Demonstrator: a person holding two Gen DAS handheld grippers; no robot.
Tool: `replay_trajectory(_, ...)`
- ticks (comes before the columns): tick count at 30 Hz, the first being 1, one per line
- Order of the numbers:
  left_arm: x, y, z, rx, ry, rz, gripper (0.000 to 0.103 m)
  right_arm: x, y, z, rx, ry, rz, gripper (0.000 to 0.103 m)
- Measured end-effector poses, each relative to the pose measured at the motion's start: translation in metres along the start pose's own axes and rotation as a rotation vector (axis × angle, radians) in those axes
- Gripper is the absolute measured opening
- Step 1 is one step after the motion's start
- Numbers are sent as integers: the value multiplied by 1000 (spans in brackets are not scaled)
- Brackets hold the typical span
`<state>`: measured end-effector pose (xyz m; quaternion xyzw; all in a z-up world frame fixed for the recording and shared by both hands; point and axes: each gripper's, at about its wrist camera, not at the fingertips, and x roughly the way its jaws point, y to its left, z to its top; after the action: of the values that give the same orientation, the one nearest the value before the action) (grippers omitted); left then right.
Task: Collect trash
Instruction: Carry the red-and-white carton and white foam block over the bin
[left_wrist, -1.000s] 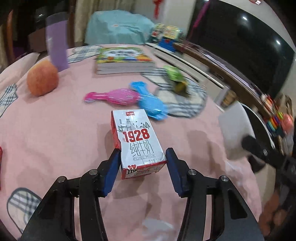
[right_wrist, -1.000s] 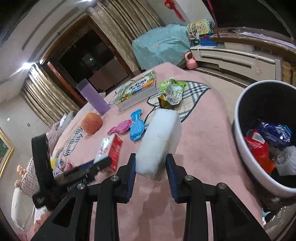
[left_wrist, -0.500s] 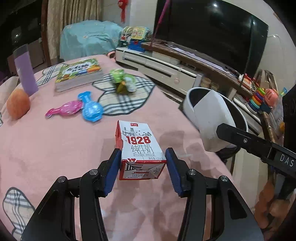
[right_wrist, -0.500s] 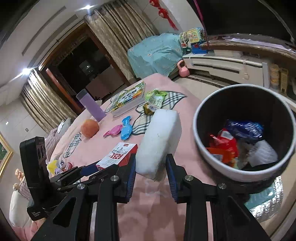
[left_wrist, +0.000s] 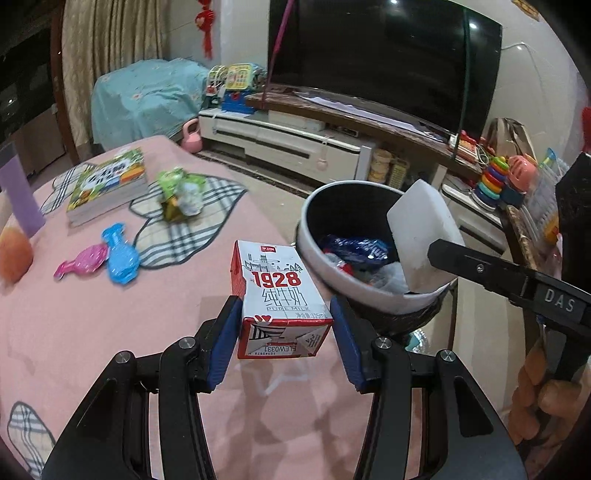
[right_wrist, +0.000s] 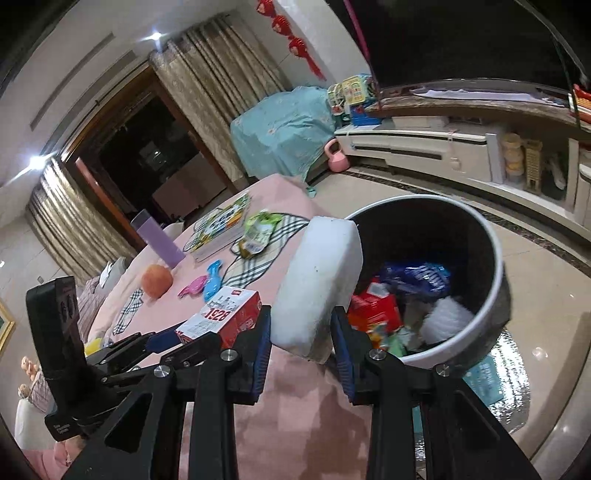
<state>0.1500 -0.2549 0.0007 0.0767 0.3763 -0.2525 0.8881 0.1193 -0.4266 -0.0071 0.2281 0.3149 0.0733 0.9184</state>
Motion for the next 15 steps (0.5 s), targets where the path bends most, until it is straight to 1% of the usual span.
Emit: replay_trajectory(15,15,-43,28,49,-13,-32,49,-16,-44,17,28,-5,-54,32)
